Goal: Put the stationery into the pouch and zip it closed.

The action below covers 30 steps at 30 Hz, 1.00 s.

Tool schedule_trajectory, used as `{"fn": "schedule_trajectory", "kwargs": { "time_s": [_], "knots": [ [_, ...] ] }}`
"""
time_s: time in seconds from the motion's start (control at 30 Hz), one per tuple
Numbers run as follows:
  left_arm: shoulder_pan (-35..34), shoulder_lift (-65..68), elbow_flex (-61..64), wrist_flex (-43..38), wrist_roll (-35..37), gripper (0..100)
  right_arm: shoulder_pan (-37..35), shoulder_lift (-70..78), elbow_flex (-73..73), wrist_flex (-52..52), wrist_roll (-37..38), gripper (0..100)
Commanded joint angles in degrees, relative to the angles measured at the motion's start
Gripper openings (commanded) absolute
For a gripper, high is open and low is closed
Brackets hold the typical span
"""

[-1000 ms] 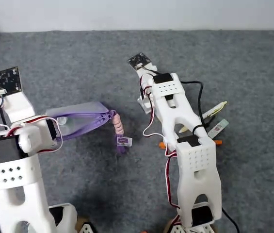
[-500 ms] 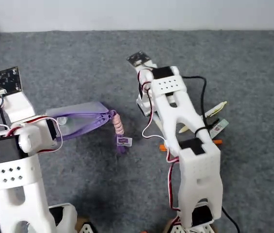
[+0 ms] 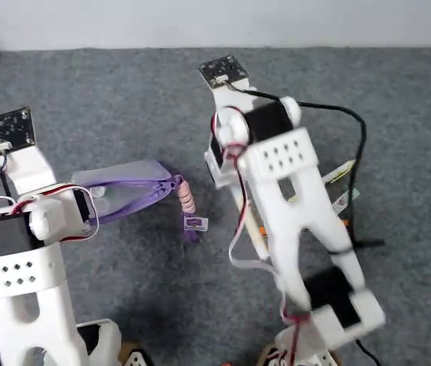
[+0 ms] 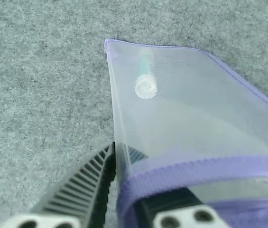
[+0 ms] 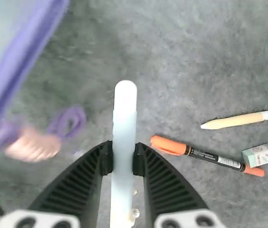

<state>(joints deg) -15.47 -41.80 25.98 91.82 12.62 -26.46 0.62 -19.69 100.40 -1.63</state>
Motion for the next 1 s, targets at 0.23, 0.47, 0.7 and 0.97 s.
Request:
{"fn": "schedule_trajectory", "kwargs": {
  "time_s": [0.23, 0.47, 0.7, 0.97],
  "knots": [
    [0.18, 0.35, -3.38, 0.09, 0.7, 1, -12.88, -35.65, 19.87, -10.15, -12.57, 0.8],
    [0.18, 0.44, -3.82, 0.35, 0.7, 1, -22.64, -51.3, 37.1, -39.52, -14.77, 0.8],
    [0.18, 0.53, -4.26, 1.85, 0.7, 1, -24.4, -54.46, 48.35, -62.02, -14.51, 0.8],
    [0.18, 0.62, -4.26, 2.46, 2.64, 1, -24.48, -47.87, 51.08, -86.73, -2.9, 0.8]
  ]
}}
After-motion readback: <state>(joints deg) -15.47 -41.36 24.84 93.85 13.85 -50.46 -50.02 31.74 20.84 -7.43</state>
